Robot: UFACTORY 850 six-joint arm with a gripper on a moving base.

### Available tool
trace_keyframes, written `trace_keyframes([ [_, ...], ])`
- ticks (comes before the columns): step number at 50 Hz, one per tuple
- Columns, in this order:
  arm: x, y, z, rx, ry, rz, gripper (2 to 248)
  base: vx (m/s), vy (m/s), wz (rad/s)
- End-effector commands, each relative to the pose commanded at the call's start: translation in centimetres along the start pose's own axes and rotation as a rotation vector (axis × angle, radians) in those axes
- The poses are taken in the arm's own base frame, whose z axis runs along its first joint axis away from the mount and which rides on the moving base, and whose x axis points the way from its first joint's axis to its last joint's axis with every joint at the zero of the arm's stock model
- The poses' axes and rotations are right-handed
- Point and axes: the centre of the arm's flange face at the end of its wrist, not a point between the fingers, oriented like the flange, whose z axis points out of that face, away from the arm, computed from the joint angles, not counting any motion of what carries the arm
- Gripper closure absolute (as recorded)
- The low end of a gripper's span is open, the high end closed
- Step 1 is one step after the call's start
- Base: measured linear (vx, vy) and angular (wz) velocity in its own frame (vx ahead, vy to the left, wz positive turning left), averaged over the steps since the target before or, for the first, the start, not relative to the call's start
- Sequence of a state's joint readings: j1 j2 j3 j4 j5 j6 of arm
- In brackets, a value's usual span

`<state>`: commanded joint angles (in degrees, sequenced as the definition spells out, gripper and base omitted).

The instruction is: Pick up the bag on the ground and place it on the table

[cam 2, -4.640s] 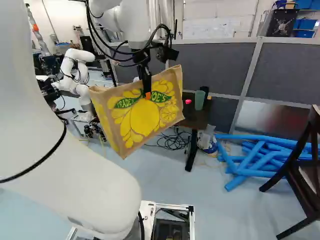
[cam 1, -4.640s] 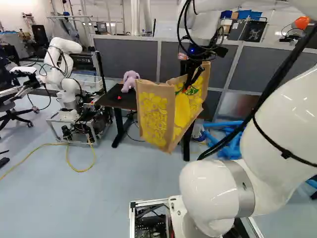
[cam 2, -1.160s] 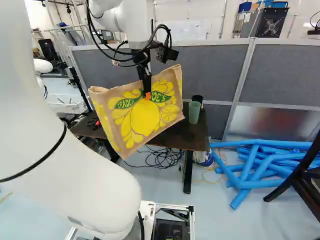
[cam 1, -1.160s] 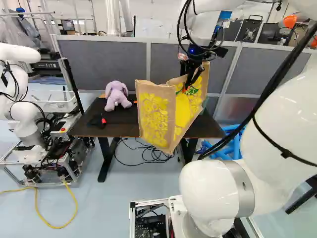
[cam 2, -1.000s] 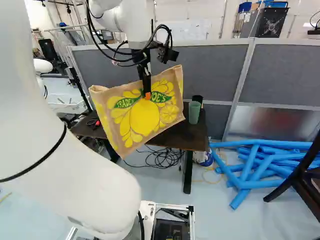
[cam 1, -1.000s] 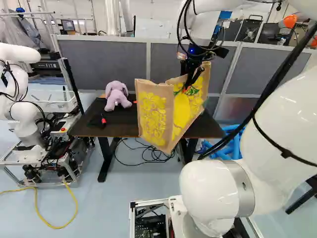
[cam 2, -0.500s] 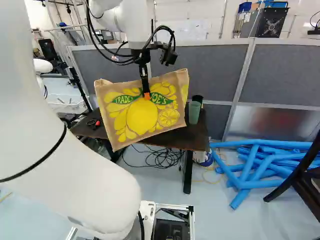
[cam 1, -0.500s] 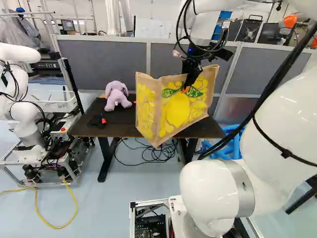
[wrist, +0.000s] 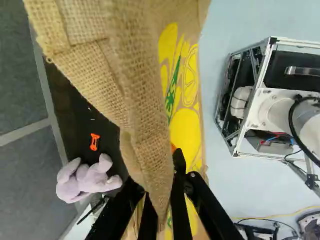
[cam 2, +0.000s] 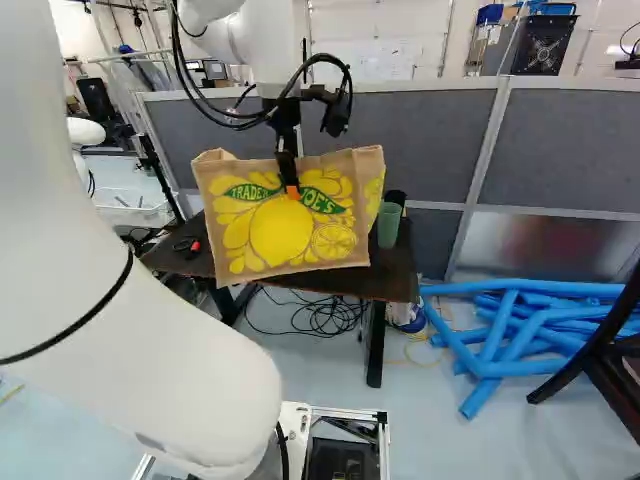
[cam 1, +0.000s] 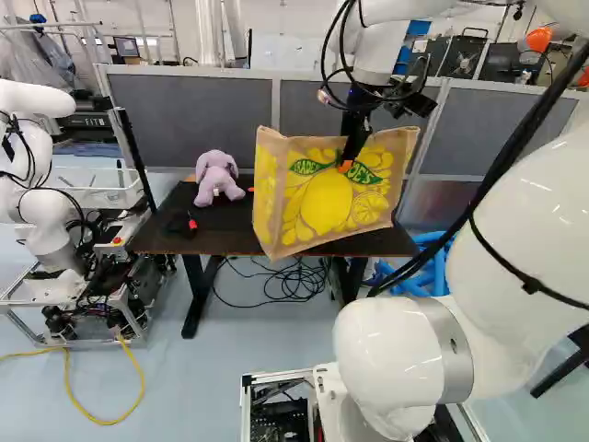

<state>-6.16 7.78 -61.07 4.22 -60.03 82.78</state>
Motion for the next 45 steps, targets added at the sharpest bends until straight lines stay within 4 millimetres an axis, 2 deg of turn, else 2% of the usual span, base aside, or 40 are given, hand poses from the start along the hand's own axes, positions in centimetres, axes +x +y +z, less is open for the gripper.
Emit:
trace_keyframes([
  [14, -0.1, -0.6, 0.1, -0.002, -0.001, 0.022, 224, 0.000, 0.000, 0.000],
  [31, -1.3, -4.0, 0.7, -0.009, -0.006, -0.010, 224, 0.000, 0.000, 0.000],
  [45, -2.3, -7.1, 3.0, -0.045, -0.018, -0.029, 224, 0.000, 0.000, 0.000],
])
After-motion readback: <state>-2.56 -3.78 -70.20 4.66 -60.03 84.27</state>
